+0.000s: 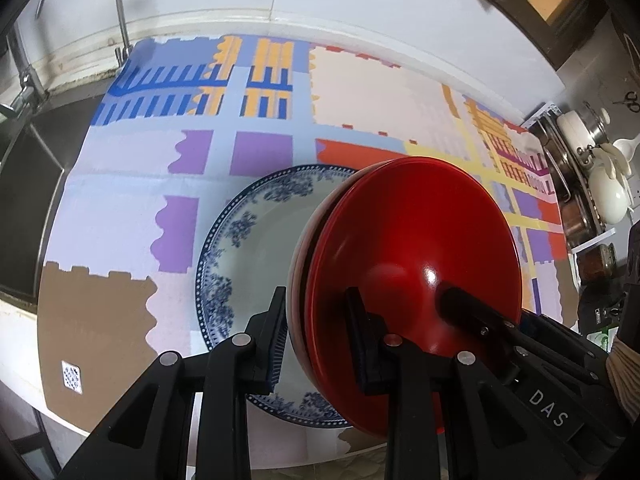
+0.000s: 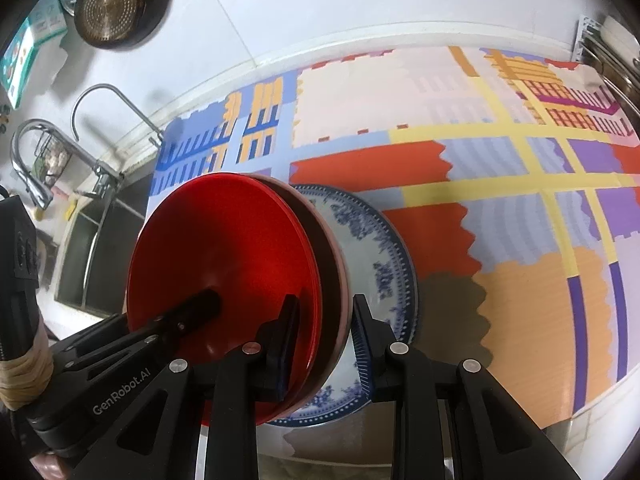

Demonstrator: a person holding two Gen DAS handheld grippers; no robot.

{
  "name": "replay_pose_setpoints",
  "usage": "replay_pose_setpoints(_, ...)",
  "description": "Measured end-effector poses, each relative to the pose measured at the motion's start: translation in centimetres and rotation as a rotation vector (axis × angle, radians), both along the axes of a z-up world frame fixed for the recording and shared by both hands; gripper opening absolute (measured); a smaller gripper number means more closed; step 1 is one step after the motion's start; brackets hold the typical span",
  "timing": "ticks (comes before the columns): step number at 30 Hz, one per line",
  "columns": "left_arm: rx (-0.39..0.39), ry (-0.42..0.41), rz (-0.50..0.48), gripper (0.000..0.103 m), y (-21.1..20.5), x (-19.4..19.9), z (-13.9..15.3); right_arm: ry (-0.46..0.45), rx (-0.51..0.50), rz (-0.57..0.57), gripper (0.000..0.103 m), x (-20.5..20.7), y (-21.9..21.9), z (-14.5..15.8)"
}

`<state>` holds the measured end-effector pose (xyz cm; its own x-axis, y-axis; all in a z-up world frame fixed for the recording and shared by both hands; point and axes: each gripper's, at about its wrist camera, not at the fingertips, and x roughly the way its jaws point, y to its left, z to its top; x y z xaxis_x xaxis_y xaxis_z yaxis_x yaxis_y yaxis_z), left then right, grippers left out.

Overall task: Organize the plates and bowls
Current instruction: 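Lift the nested bowls with both grippers and carry them over the plate stack, then lower the bowls onto the plate stack and open both grippers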

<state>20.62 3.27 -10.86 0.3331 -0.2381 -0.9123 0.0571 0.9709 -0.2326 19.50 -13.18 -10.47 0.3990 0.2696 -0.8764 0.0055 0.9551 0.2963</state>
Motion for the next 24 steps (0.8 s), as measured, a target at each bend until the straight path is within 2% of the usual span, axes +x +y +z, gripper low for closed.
replay_pose_setpoints(24,-0.008,0.099,0.03,0.027,0.9,1.1,-2.6,0.117,-0.002,0.029,0.028,1.6,1.0,-2.6)
